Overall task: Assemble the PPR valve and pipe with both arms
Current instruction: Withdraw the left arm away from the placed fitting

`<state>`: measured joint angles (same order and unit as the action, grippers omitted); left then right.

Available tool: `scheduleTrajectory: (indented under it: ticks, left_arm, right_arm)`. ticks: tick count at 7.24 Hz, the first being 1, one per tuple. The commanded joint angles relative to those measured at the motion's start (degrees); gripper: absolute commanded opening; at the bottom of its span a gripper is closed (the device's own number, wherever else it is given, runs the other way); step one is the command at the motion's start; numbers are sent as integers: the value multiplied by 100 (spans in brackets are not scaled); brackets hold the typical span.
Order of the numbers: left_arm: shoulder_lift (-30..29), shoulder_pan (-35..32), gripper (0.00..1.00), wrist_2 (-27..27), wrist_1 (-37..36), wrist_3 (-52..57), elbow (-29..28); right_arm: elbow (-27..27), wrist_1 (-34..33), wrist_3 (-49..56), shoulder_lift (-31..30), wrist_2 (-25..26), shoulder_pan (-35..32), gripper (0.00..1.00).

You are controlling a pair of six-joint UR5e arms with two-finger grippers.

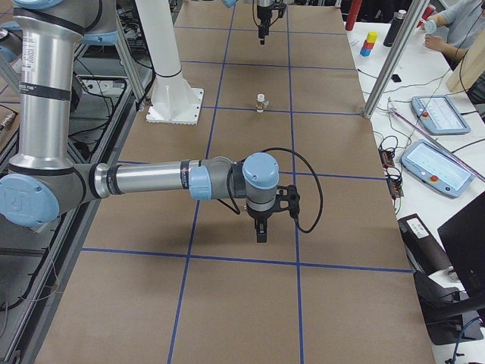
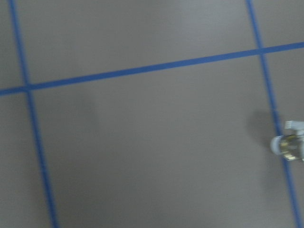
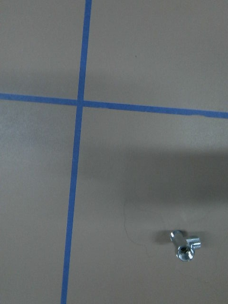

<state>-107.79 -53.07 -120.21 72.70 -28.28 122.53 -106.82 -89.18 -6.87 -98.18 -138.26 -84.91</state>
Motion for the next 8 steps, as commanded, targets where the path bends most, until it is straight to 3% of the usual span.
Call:
scheduleTrajectory:
  ticks: [1,2,4,8]
  left_arm:
    - [966,-1550,100,-1062,34,2666,-279]
    - [1188,-2010,100,-1258,34,3601,-525]
    - [1216,-2085,100,-1260,17,3689,-545]
    - [1207,-2085,100,-1260,17,3654,-537]
  right_arm:
    - [-111,599,-1117,1,-8,474,100]
    - [-102,1056,-1750,-34,44,806,100]
    - [-84,1533,-2544,-52,289,1335,100]
    - [-76,1587,-3407,53,1212,2407,100]
